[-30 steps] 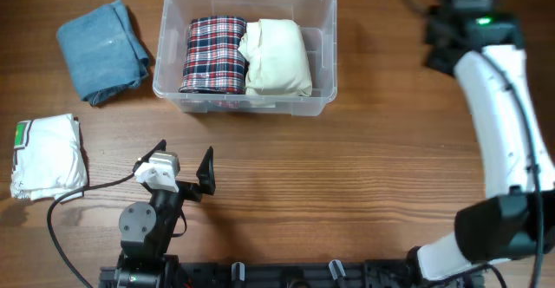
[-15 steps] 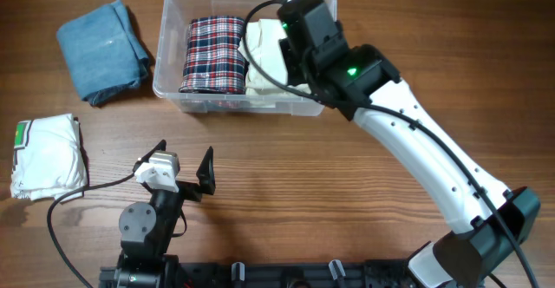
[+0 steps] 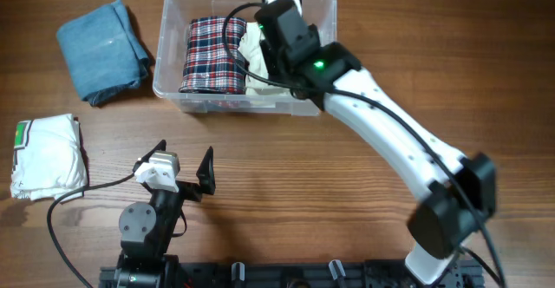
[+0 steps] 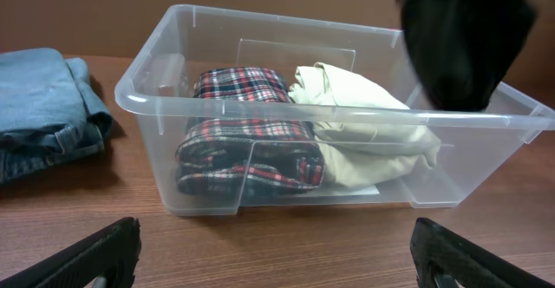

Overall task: Pack container
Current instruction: 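Lift and carry the black item with the right gripper over the bin's right side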

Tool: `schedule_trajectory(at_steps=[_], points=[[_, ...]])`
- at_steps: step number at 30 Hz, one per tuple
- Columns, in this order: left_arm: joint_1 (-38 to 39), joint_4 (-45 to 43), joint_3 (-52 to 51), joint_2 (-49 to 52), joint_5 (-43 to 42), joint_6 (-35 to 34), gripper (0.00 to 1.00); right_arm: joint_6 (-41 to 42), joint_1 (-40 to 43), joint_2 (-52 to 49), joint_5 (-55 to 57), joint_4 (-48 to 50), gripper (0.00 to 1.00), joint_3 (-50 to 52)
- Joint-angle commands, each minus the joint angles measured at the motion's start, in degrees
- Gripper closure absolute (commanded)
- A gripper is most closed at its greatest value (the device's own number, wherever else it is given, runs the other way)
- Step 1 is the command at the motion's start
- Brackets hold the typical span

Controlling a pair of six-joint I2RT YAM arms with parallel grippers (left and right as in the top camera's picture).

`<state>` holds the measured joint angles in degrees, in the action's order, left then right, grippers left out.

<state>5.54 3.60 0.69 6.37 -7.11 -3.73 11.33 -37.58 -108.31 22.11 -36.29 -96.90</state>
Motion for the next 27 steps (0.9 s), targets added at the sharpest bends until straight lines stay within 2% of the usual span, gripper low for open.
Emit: schedule_trajectory(at_steps=[1,9,18,21,27], points=[[0.2,0.1,-0.4,-0.2,0.1,-0.1,0.00,0.9,1.4,-3.8,3.8,1.2,0.76,-1.1],[0.2,0.1,-0.4,-0.2,0.1,-0.1,0.00,1.3,5.2,-6.5,1.5,1.6,0.76,-1.1],[0.2,0.1,-0.4,-0.2,0.1,-0.1,0.00,1.3,5.5,-6.6,-0.4,2.4,0.76,-1.0],[0.2,0.1,-0.4,-0.2,0.1,-0.1,0.00,1.3,5.5,-6.9,-6.6,1.8,0.77,-0.9],[0.2,0.1,-0.4,-0.2,0.1,-0.1,0.00,6.9,5.5,-11.2,-17.1,1.8,0.76,-0.9]])
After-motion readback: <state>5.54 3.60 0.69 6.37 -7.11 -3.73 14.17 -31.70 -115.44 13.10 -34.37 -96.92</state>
